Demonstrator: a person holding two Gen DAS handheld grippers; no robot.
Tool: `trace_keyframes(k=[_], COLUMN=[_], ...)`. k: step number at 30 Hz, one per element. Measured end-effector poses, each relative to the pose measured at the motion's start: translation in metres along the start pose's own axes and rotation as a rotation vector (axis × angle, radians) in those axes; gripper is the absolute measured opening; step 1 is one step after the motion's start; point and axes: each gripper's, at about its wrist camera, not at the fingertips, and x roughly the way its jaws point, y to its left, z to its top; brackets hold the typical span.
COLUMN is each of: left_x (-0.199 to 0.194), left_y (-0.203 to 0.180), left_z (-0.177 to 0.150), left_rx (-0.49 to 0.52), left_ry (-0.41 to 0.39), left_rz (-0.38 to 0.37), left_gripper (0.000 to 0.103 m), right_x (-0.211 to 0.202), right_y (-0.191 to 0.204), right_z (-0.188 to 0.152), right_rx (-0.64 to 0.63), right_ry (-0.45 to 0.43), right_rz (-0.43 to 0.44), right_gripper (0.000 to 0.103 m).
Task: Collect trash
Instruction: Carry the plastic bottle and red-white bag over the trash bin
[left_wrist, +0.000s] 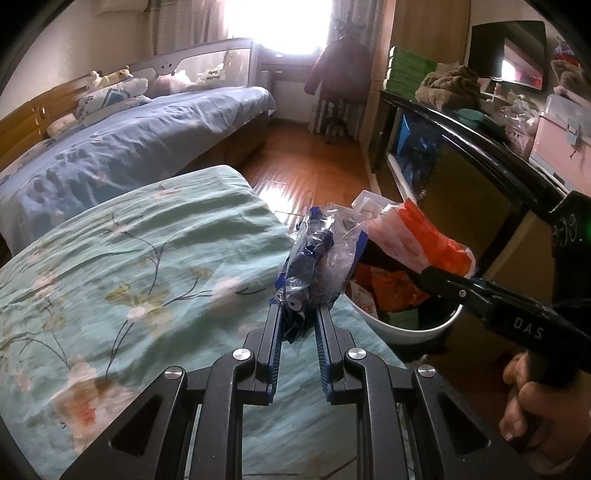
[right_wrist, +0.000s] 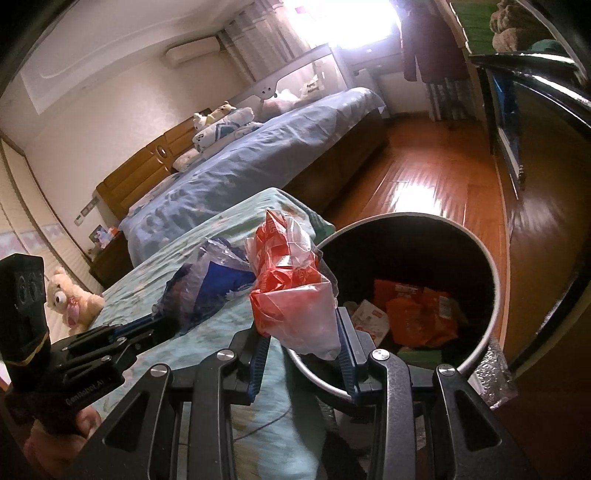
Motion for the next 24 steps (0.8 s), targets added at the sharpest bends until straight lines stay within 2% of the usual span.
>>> trace_keyframes(k=[24], left_x=[0.014], left_y=[-0.017], left_z=[0.010], left_rx=[0.041], left_ry=[0.007], left_rz=[-0.027], left_gripper=[0.016], right_x=[-0.009], right_y=[-0.026], right_z=[0.001], right_rx=[0.030], right_ry=[-0.010], right_rz=[-0.065], right_gripper=[0.034])
